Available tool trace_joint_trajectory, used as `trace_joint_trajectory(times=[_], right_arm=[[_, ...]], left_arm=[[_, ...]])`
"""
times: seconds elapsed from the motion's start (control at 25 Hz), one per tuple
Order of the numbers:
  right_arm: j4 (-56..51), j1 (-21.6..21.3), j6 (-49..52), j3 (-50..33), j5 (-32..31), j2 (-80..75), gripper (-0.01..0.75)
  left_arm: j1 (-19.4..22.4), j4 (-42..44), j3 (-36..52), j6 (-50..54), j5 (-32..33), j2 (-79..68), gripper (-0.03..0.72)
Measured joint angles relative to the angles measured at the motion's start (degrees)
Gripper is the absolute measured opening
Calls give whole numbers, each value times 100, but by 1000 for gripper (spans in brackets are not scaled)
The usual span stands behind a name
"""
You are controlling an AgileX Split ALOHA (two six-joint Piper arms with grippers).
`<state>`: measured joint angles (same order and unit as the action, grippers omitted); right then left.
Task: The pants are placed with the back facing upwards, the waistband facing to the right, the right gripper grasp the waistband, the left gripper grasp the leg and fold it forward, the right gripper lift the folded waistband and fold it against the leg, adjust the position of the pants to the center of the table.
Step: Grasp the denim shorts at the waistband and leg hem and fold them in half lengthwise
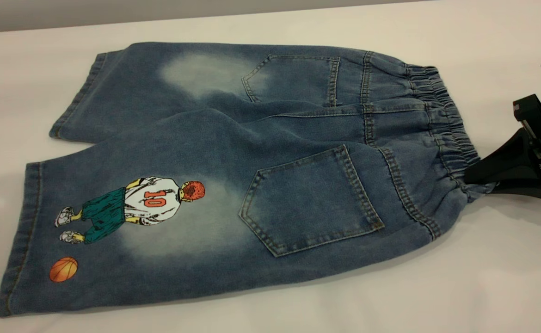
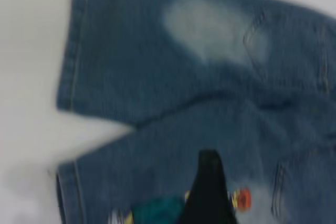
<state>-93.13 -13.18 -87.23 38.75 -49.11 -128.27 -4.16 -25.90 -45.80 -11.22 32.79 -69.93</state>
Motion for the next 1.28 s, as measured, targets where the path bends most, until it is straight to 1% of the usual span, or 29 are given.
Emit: trace_joint_trajectory(times=[0.16,0.44,0.64,0.76,1.0,1.16,1.28], right_arm=[[0,0,-18,0,-15,0,37],[0,0,-36,0,-51,0,37],[11,0,-43,0,-51,0,37],[11,0,-43,0,-115,0,37],[41,0,-43,0,-151,0,37],[81,0,-39,0,-211,0,37],[81,0,-39,0,-216,0,37]], left_arm=[[0,27,213,43,504,-366,529],[0,81,1112,172,370,-787,529],[0,140,1784,268,-238,-783,529],[0,196,2051,275,-420,-856,529],[0,178,2122,294,-556,-1345,529],[0,178,2122,294,-915,-1870,529],[0,192,2122,149,-1019,-2340,529]])
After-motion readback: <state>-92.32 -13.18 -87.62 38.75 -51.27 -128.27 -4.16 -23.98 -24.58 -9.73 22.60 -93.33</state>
